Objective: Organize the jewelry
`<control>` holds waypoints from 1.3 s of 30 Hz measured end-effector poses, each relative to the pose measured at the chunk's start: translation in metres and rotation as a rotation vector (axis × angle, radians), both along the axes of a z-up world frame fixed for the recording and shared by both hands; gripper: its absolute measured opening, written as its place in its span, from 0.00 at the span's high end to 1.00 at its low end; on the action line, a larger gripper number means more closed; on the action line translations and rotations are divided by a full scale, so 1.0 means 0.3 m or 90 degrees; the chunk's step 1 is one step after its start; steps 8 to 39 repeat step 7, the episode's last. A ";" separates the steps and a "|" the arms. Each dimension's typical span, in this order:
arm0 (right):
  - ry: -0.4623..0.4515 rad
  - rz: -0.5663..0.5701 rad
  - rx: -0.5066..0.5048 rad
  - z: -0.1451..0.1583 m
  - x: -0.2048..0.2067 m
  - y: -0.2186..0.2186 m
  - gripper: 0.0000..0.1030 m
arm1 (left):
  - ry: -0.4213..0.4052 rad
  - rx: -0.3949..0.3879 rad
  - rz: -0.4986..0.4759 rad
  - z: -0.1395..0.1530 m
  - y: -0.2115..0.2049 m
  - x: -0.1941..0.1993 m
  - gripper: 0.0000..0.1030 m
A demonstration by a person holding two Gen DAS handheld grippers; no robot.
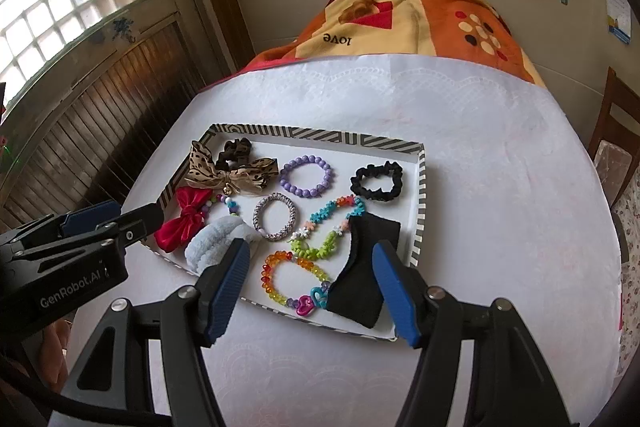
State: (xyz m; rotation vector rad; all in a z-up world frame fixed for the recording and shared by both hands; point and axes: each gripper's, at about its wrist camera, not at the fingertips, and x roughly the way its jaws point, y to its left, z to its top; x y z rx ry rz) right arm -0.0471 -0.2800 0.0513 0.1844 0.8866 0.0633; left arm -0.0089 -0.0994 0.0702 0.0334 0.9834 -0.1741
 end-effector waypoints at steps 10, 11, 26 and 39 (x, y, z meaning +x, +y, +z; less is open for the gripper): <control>0.001 -0.003 0.005 -0.012 -0.005 -0.018 0.34 | -0.005 -0.004 -0.006 -0.006 0.001 -0.001 0.68; 0.001 -0.003 0.005 -0.012 -0.005 -0.018 0.34 | -0.005 -0.004 -0.006 -0.006 0.001 -0.001 0.68; 0.001 -0.003 0.005 -0.012 -0.005 -0.018 0.34 | -0.005 -0.004 -0.006 -0.006 0.001 -0.001 0.68; 0.001 -0.003 0.005 -0.012 -0.005 -0.018 0.34 | -0.005 -0.004 -0.006 -0.006 0.001 -0.001 0.68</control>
